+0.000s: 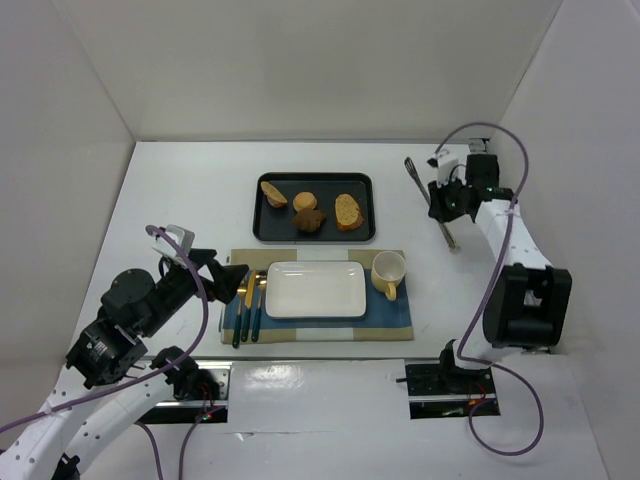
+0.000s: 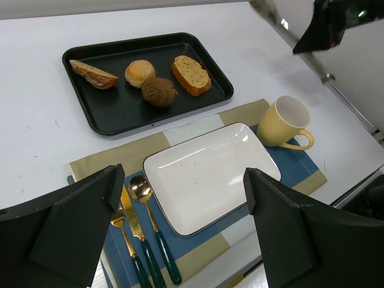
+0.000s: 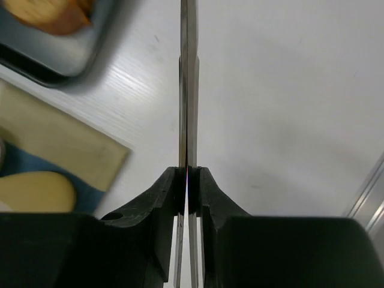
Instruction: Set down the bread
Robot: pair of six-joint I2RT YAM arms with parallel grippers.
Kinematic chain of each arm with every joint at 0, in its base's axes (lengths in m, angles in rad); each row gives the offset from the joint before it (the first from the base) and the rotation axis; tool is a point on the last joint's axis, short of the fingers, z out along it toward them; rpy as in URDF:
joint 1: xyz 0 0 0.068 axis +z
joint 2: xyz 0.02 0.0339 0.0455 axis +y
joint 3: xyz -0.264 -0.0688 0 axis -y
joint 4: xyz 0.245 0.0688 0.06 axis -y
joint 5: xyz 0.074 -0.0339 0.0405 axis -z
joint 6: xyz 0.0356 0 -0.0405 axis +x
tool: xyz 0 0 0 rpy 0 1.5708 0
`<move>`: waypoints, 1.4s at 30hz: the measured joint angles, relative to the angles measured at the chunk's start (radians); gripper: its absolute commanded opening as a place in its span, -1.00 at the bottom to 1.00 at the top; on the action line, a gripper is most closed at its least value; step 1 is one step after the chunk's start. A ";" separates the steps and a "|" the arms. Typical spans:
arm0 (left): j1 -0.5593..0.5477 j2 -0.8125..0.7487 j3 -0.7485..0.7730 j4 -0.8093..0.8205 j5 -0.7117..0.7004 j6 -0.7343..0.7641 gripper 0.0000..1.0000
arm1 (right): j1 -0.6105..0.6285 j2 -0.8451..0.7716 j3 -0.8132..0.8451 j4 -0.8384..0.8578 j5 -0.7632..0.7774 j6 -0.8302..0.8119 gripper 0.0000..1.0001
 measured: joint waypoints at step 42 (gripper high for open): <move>0.000 0.021 0.000 -0.001 -0.018 -0.001 1.00 | 0.493 -0.091 0.281 -0.154 -0.256 0.125 0.13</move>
